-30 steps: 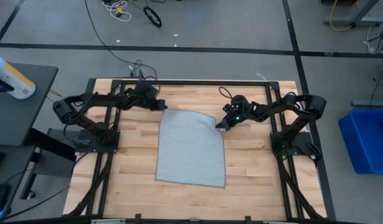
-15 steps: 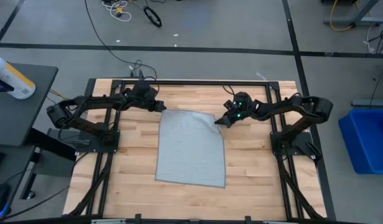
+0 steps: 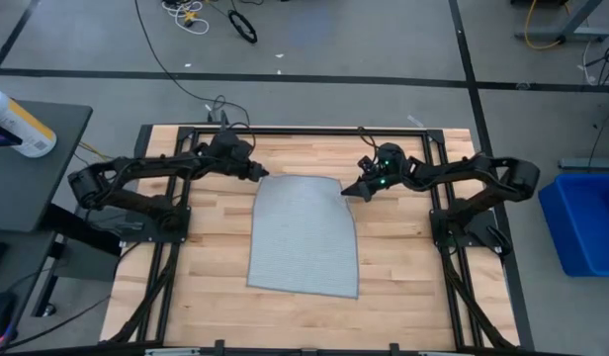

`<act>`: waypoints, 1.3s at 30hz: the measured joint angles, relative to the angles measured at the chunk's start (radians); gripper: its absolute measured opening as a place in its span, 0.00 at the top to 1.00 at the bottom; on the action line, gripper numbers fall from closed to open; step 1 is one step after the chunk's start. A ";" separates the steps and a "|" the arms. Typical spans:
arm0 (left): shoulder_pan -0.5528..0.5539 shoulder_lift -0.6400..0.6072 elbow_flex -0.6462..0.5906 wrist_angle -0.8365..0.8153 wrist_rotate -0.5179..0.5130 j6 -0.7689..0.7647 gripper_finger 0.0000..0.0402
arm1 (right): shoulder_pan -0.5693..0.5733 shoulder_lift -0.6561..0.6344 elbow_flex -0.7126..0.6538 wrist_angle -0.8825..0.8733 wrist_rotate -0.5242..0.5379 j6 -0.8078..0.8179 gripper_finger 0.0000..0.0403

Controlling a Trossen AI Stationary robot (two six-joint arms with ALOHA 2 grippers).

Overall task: Fold microfiber towels
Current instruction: Fold the grey towel

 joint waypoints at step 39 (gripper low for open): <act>-0.317 -0.240 0.000 -0.205 -0.186 -0.111 0.99 | 0.274 -0.179 0.002 -0.127 0.034 0.046 1.00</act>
